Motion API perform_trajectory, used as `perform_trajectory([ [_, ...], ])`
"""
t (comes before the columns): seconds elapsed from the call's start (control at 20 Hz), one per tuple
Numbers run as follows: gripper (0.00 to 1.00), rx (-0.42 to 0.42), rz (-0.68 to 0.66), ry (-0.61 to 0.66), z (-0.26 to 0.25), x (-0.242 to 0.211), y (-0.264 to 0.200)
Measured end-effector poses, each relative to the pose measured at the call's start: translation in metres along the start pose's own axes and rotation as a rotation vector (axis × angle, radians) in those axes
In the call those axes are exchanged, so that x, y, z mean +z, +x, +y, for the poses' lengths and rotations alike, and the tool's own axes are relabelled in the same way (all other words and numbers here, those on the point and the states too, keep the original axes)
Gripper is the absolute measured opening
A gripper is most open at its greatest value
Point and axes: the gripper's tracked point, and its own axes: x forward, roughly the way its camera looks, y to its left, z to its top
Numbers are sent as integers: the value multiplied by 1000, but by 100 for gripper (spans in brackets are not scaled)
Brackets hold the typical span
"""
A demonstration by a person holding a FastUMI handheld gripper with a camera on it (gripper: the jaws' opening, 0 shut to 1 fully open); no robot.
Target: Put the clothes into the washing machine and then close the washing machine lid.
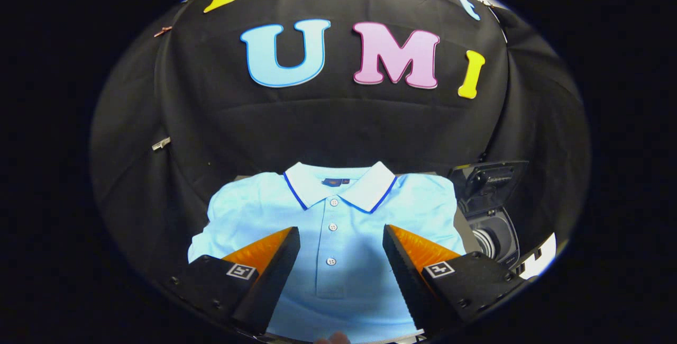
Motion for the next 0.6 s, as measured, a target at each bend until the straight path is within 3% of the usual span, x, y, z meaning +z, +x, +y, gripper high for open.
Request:
perform_trajectory([
  [0.3, 99, 32, 194, -1, 1, -26, 34],
  [0.6, 99, 10, 290, -8, -1, -31, 39],
])
